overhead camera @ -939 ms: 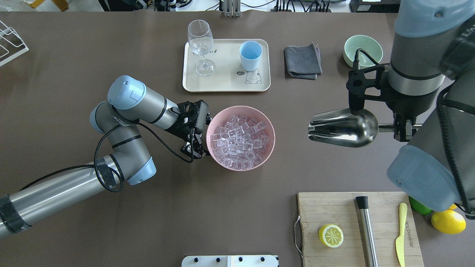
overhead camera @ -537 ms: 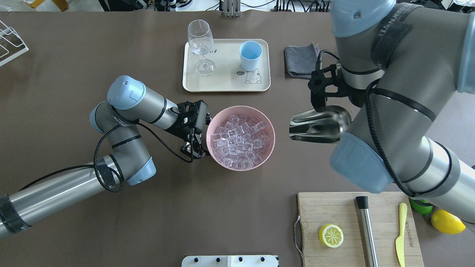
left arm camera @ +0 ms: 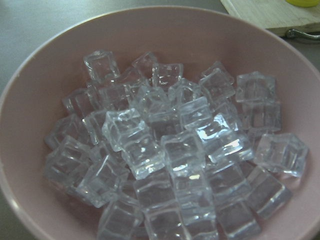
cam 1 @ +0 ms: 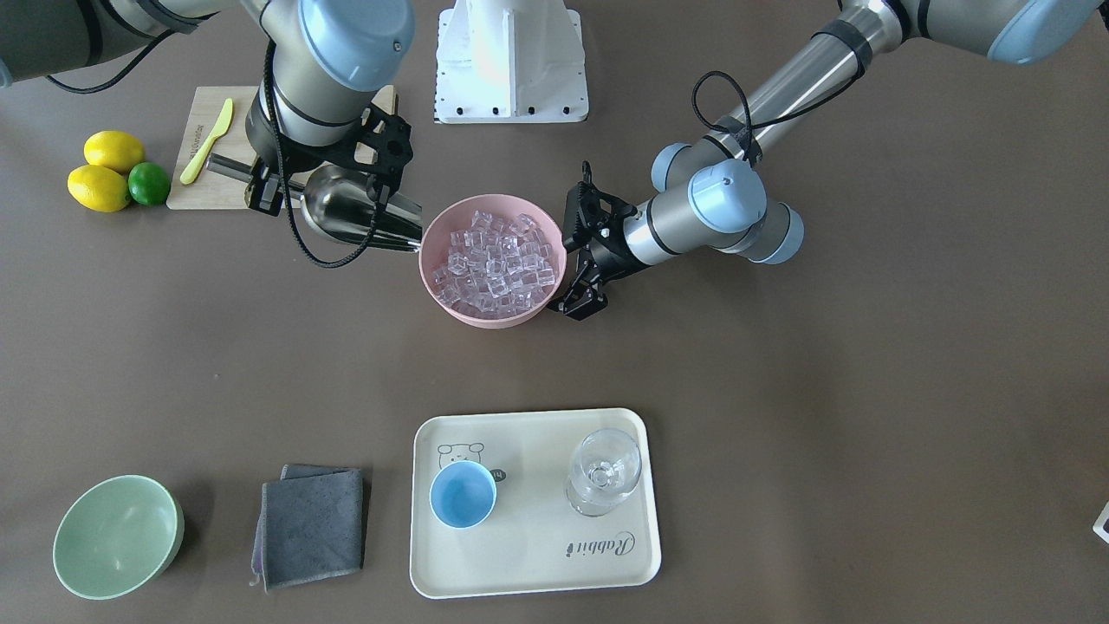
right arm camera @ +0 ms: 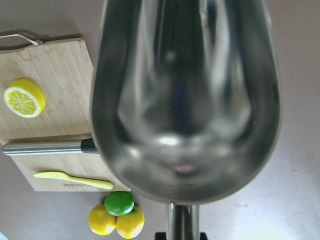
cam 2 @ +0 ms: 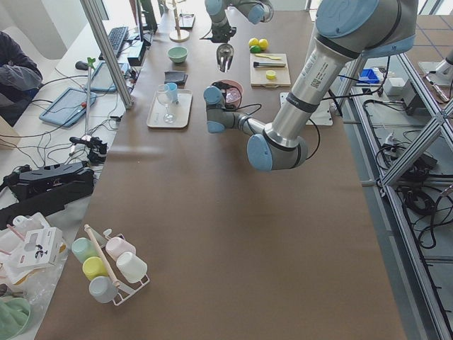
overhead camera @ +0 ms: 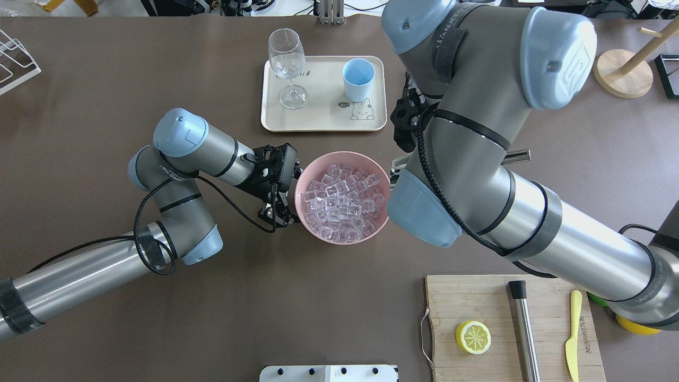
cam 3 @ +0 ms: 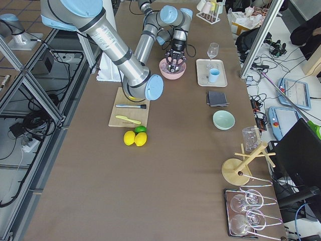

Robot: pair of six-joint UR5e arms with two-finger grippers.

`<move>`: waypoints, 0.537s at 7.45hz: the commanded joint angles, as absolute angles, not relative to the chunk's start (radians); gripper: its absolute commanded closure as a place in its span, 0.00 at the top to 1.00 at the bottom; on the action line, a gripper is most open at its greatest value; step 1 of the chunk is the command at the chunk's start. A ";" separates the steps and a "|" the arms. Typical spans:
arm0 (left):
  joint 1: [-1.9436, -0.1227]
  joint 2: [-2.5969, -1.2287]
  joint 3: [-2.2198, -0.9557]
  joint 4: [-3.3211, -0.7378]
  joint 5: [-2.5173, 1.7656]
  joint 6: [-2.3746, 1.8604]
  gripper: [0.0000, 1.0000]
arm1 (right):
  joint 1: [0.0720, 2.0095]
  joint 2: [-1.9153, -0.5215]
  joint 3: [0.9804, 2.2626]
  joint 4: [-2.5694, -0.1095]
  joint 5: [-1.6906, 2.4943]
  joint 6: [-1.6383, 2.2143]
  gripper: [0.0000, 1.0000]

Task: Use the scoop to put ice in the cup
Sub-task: 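Lower the scoop into the ice cubes with the right gripper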

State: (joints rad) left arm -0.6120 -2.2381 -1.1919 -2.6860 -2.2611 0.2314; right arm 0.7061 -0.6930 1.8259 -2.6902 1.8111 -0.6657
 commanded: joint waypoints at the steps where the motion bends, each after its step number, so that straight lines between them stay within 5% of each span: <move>1: -0.612 -2.238 -1.192 -2.686 -2.263 0.232 0.99 | 0.678 -0.677 1.757 -2.684 1.787 -0.652 0.00; 4: -0.614 -2.238 -1.193 -2.694 -2.261 0.229 0.99 | 0.667 -0.614 1.611 -2.637 1.766 -0.652 0.00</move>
